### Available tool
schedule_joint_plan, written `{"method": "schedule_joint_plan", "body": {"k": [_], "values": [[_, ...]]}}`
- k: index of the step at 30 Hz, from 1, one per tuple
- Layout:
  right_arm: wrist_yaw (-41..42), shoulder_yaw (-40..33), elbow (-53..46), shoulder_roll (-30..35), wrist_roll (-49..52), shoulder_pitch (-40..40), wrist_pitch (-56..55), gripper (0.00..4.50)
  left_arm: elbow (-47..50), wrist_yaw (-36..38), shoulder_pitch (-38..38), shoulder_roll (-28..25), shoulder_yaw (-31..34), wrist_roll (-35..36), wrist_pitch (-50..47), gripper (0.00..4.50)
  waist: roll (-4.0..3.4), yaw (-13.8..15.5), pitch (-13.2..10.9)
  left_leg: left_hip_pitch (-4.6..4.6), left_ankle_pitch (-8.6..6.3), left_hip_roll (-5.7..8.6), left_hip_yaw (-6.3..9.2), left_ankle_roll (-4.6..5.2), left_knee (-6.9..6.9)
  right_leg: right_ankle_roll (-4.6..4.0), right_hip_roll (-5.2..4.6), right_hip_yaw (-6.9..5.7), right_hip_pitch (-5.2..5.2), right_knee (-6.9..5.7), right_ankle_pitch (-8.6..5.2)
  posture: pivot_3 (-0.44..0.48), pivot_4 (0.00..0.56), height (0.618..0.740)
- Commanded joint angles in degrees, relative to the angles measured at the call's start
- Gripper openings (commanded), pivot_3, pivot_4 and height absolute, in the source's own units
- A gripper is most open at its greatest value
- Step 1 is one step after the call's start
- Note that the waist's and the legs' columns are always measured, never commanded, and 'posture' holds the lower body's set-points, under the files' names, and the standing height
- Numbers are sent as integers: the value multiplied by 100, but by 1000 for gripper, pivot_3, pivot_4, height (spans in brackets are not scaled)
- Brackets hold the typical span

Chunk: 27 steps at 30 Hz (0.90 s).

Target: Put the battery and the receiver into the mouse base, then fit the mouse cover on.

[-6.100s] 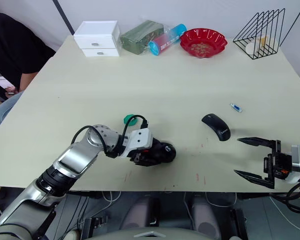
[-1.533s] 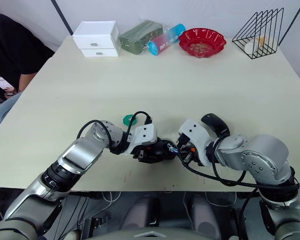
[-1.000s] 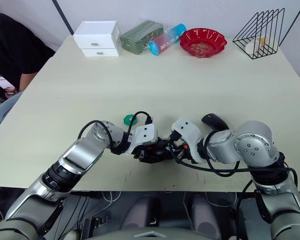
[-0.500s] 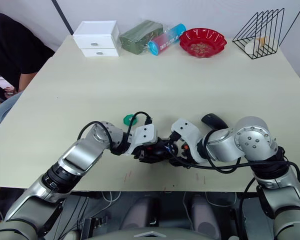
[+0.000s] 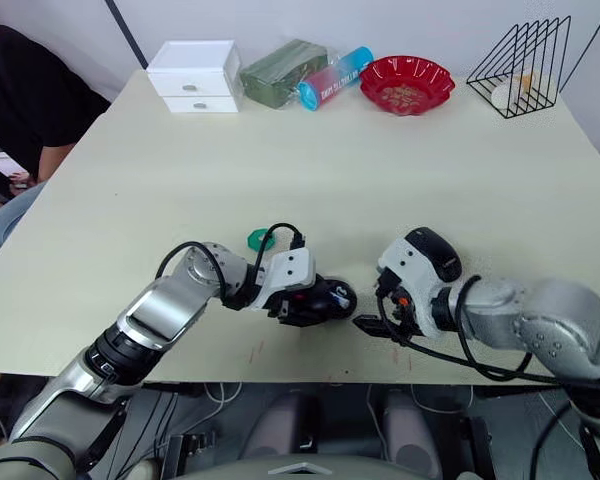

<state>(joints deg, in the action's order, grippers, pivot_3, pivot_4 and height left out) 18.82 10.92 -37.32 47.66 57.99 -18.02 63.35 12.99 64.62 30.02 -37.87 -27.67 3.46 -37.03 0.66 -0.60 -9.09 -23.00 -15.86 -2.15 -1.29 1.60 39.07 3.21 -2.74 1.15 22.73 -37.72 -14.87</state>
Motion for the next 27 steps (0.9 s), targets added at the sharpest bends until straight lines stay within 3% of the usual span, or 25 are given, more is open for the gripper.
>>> {"method": "schedule_joint_plan", "body": {"k": [1,5,9,14,27], "values": [[686,-108,-134,-48,-709,288,-1026,1933,-206,-24,-76,-24,-214,-148,-90,2976,0,0,0,0,0,0,1,0,0,0,1,0,0,0,0,0,150,740],[1567,4,4,-126,-1714,858,-2466,27,-184,2,-91,-53,-222,-149,-82,2976,2,19,-1,-2,0,1,1,0,0,0,1,-1,0,3,-1,0,150,740],[2168,199,389,-413,-2445,1137,-3555,27,-199,-7,-65,-39,-231,-165,-68,2976,5,11,0,0,0,0,1,0,1,0,4,-1,0,1,-1,0,150,740],[2574,196,819,-789,-2787,1243,-4119,27,-212,-24,-53,-29,-209,-163,-79,2976,5,19,0,2,0,0,-2,-1,1,-1,4,2,0,-1,-1,0,150,740],[2830,533,1546,-1572,-3558,1185,-4562,27,-255,-9,-24,-31,-223,-172,-58,2976,5,25,0,5,1,1,-3,-1,1,-2,5,4,-1,-5,0,0,150,740]]}}
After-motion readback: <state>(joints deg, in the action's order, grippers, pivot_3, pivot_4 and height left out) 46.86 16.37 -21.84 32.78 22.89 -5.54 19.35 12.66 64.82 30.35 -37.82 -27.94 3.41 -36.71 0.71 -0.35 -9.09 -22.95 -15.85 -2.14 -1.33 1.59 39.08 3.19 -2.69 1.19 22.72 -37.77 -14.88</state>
